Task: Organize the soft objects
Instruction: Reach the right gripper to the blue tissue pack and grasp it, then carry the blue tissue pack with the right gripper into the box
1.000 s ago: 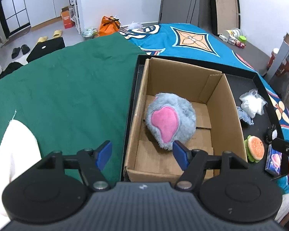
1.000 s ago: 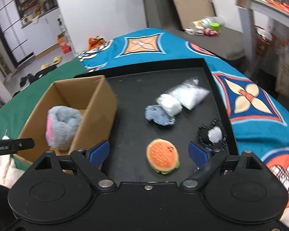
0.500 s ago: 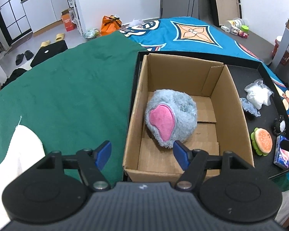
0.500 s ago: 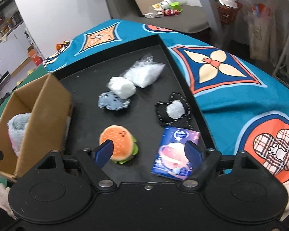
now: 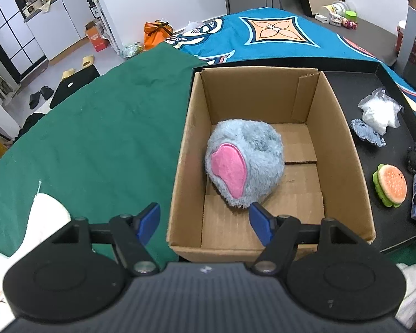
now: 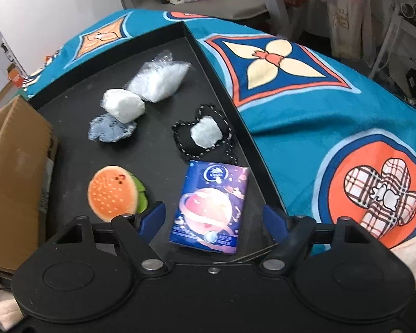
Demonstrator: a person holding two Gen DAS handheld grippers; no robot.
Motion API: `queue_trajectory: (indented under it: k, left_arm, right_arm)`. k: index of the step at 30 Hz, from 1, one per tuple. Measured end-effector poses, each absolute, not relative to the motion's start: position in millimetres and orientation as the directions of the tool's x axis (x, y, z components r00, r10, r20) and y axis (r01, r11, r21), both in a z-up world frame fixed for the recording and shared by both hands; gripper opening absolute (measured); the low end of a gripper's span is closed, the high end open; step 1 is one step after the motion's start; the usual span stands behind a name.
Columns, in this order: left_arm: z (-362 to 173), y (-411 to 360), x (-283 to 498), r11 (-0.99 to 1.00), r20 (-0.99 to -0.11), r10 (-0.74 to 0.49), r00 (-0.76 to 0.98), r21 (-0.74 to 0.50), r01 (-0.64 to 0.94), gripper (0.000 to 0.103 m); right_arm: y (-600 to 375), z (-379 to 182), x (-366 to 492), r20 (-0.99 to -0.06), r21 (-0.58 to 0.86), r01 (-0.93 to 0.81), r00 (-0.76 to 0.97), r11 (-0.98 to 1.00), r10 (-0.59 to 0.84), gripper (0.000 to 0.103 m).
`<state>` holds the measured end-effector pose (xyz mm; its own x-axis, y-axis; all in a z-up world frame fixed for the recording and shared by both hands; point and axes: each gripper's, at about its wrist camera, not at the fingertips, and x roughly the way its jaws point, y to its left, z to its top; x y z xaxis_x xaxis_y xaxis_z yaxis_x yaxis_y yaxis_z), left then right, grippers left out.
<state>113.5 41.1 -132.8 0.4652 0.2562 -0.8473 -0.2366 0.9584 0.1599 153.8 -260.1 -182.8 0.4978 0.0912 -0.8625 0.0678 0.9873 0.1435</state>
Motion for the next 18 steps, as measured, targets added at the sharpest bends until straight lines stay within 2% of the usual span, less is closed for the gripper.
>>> queue_trajectory:
  k: [5,8,10,18]
  left_arm:
    - [-133.7,39.5,115.2,0.957,-0.85,0.264,0.456,0.173,-0.233,0.07]
    - [-134.4,38.6,116.2,0.956,-0.85,0.27,0.453,0.182,-0.229,0.07]
    - [-134.4,38.5,116.2,0.957,-0.85,0.269,0.453,0.181,-0.229,0.069]
    - [-133.9,41.2,114.2,0.957,-0.85,0.257,0.459,0.16,-0.24,0.07]
  right_arm:
    - [-259.7,-190.2,156.8,-0.877,0.136,0.065,0.472,0.989,0.09,0.075]
    - [-256.5,-195.0,157.8,-0.888,0.116,0.053,0.452,0.992,0.08,0.066]
    - [-255.9,-193.7,157.0,-0.885,0.094,0.054,0.462,0.994,0.059,0.051]
    - [-259.9,-187.2,155.5,-0.871,0.123,0.062,0.485,0.99,0.078,0.05]
